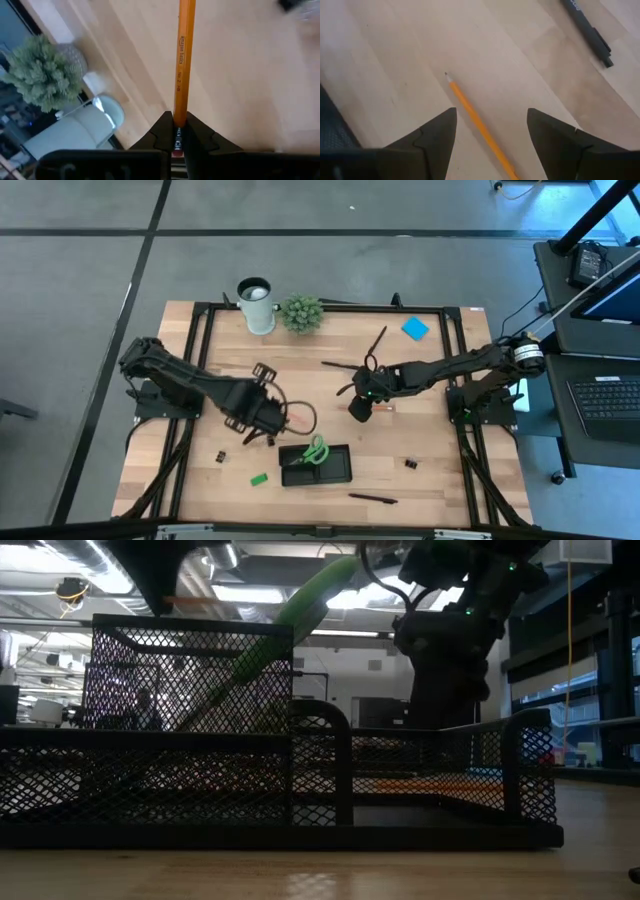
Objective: Pick and place office supplies into organizer
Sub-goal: Put the left orange pencil into the black desk organizer
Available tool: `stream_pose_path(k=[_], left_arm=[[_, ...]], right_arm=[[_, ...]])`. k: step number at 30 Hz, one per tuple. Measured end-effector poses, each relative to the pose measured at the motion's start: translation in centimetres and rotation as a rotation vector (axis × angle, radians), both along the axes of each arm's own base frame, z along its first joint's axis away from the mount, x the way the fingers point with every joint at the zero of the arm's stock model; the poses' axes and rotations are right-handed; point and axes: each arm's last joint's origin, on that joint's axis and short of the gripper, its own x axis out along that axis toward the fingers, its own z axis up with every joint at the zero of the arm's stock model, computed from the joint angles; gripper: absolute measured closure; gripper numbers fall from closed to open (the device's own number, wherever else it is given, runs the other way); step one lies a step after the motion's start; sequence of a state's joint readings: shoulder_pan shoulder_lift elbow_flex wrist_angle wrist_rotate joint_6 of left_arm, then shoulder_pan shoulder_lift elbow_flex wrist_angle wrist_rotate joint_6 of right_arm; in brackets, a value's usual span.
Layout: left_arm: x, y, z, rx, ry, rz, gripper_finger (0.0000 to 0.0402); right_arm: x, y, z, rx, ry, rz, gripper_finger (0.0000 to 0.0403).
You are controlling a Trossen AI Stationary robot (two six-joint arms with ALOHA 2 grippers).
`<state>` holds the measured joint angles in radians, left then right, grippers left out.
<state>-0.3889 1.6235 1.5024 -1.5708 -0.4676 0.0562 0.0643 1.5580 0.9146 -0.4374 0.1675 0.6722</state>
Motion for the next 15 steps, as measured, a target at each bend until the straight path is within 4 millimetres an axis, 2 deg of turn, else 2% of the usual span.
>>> stream_pose_path(k=[7, 15], left_arm=[[-1.2, -3.0, -0.1, -0.052, -0.015, -0.026, 0.0385], [-1.5, -4.4, -0.9, -0.132, 0.001, 0.073, 0.0385]], right_arm=[[0.1, 0.0, 0.0, 0.012, -0.009, -0.020, 0.0158], [0.2, 0.0, -0.2, 0.006, -0.008, -0.016, 0.0158]])
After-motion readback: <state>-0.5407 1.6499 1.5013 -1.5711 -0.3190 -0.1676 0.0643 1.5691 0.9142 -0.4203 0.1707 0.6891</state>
